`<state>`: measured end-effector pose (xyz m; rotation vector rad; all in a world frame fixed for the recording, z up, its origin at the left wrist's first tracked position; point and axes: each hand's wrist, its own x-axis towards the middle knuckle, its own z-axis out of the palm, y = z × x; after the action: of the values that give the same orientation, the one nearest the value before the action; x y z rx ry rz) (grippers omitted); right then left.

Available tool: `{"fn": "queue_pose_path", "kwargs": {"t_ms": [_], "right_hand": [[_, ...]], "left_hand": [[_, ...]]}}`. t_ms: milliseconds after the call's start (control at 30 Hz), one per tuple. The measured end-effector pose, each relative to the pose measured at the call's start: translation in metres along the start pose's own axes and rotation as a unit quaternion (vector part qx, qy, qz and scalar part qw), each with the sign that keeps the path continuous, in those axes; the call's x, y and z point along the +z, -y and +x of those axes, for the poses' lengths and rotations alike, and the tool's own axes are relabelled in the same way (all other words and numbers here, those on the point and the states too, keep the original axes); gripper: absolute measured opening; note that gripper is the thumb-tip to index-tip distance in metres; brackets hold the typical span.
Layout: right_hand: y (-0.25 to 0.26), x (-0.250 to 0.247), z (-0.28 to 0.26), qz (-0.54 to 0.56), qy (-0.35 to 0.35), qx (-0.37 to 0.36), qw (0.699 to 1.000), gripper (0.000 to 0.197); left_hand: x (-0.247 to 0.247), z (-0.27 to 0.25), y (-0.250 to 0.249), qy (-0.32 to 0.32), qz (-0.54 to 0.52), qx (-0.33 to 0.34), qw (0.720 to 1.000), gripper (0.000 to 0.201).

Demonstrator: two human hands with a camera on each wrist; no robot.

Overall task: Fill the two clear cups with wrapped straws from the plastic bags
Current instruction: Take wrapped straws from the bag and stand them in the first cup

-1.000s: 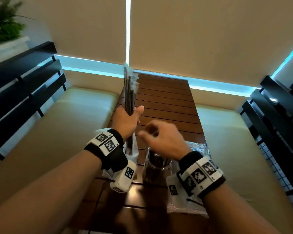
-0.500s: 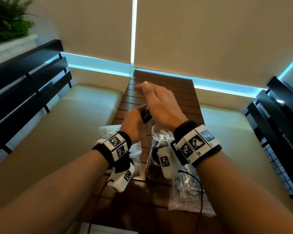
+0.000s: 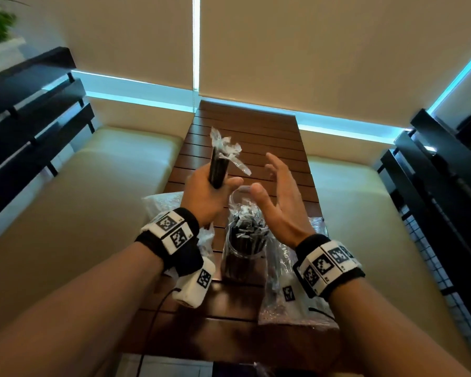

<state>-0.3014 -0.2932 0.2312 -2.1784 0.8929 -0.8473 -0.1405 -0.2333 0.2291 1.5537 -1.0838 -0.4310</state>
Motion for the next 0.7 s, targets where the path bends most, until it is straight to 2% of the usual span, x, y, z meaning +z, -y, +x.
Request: {"fn": "queue_pose_path", "kwargs": {"t_ms": [67,133,200,267,333,467,633,700], "right_hand": [[-0.023,0.006,-0.02,-0.016,0.043,0.07,0.997,0.111],[-0.038,0.016,-0.038,-0.009,0.084,0.115,0.99,0.128],[-0.05,0.029,-0.052,0.005,0.104,0.154,0.983,0.136],[-0.059,0.042,-0.059,0.012,0.093,0.195,0.976,0.139],[-0.063,0.052,-0.06,0.018,0.066,0.206,0.976,0.136],[-0.066,0.058,-0.051,0.024,0.025,0.176,0.984,0.1],[-0.08,0.06,-0.051,0.018,-0.006,0.211,0.977,0.11],[-0.087,0.064,-0.053,0.024,-0.013,0.216,0.976,0.098]], "left_hand": [[0.005,0.001,0.003,-0.008,-0.036,-0.008,0.999,0.04],[0.013,-0.002,-0.001,-0.005,-0.081,-0.012,0.997,0.038],[0.024,-0.003,-0.004,-0.006,-0.117,-0.016,0.993,0.034],[0.033,-0.003,-0.004,0.009,-0.139,-0.017,0.99,0.033],[0.04,-0.002,-0.003,0.011,-0.147,-0.031,0.989,0.033],[0.048,0.001,-0.007,-0.014,-0.168,-0.062,0.984,0.031],[0.051,0.012,-0.009,-0.075,-0.241,-0.094,0.963,0.036],[0.054,0.006,-0.001,-0.067,-0.223,-0.104,0.967,0.035]]}}
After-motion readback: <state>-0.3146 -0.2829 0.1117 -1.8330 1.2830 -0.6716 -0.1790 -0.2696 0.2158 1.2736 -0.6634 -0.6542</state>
